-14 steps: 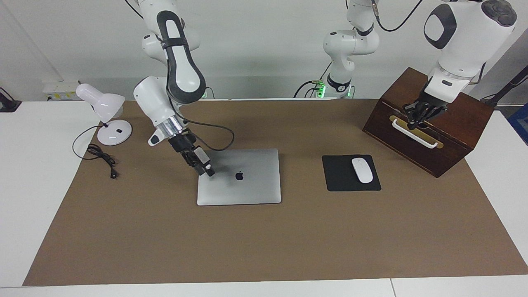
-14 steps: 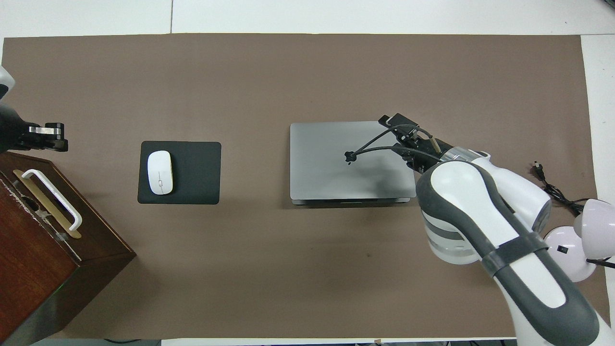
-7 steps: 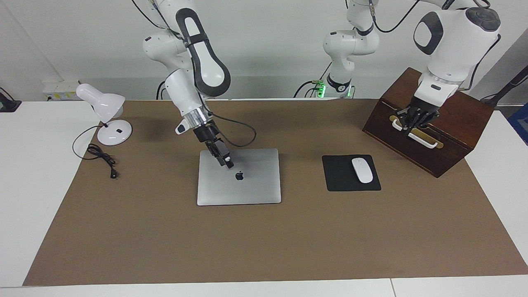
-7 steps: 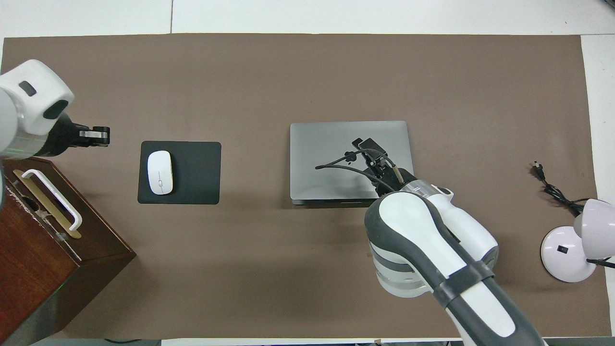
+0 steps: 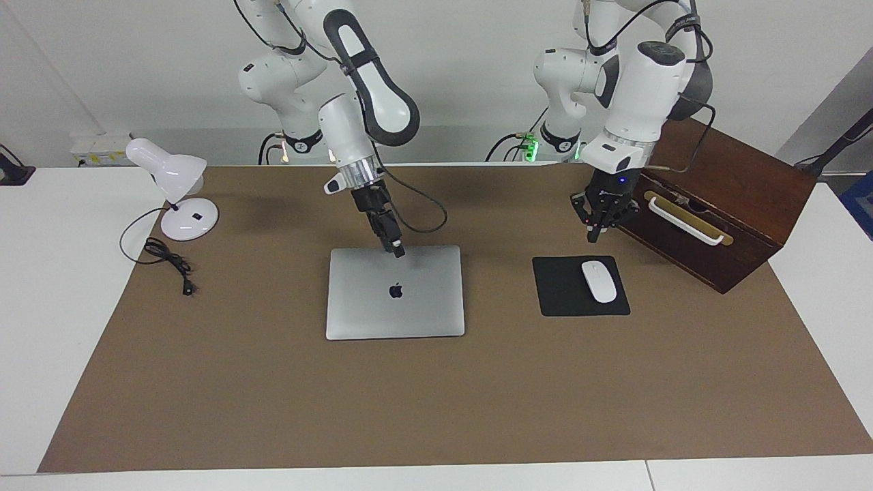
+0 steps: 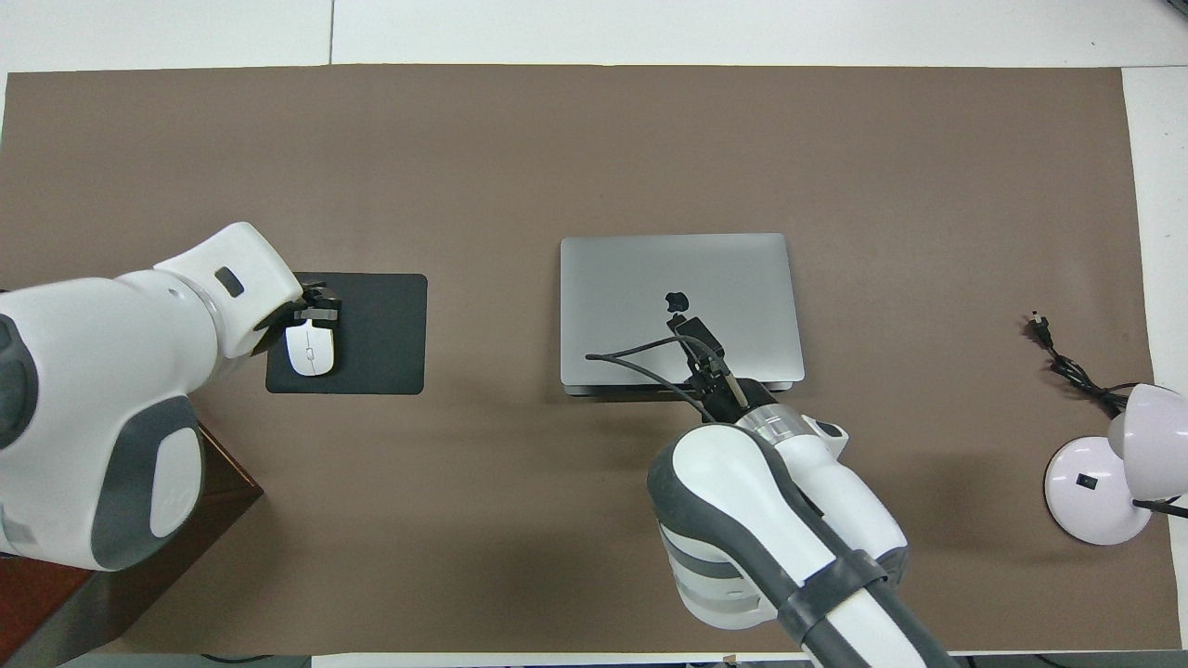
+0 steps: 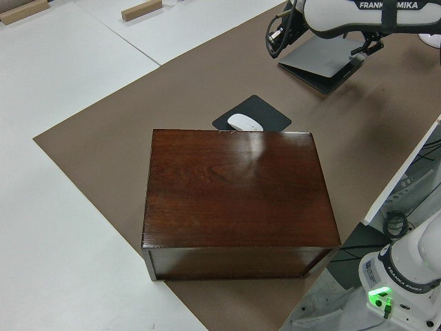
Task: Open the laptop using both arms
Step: 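Reach the right gripper to the laptop front while the left gripper advances, then move the left gripper to the laptop's near edge to hold the base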
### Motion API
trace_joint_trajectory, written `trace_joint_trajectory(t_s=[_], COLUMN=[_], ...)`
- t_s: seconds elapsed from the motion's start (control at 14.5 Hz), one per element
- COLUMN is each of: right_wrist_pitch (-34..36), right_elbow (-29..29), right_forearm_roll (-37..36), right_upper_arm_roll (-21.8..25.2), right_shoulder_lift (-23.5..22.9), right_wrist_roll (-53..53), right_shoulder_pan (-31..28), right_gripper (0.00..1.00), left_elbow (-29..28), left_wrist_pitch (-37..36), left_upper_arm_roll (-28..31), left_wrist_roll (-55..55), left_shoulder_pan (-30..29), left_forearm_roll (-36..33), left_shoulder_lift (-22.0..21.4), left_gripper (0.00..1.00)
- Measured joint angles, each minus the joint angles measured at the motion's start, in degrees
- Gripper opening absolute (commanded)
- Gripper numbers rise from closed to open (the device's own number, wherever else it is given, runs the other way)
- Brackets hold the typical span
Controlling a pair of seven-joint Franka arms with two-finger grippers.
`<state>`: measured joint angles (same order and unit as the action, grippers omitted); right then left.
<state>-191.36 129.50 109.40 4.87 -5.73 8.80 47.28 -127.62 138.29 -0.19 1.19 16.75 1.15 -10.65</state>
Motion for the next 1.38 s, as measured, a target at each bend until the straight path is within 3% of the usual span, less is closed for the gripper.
trace_joint_trajectory(t_s=[0.28,0.48,0.69,1.11,1.38], right_wrist_pitch=[-3.21,-3.21,-3.18,-1.87,-1.41], right_elbow=[3.81,7.58,9.47,10.10,10.16], right_forearm_roll=[1.49,1.86,2.19,2.20,2.20], right_upper_arm_roll=[0.00,0.24,0.41,0.46,0.45], right_shoulder_lift=[4.43,8.48,9.35,9.36,9.36], right_wrist_roll=[0.00,0.00,0.00,0.03,0.86], right_shoulder_pan=[2.18,1.85,1.11,-2.01,-2.23], right_gripper=[1.00,1.00,1.00,1.00,1.00], left_elbow=[-8.09,-15.82,-22.30,-25.10,-25.13], left_wrist_pitch=[10.50,22.84,34.02,48.22,50.04], left_upper_arm_roll=[-0.09,-0.12,-0.09,-0.11,-0.11], left_wrist_roll=[-0.01,-0.01,-0.02,-0.16,-1.38], left_shoulder_pan=[4.88,8.93,11.48,17.07,19.10], left_forearm_roll=[0.00,0.00,0.00,-0.02,-0.02], left_shoulder_lift=[-2.50,-2.64,-1.83,5.46,7.93], left_gripper=[0.00,0.00,0.00,0.00,0.00])
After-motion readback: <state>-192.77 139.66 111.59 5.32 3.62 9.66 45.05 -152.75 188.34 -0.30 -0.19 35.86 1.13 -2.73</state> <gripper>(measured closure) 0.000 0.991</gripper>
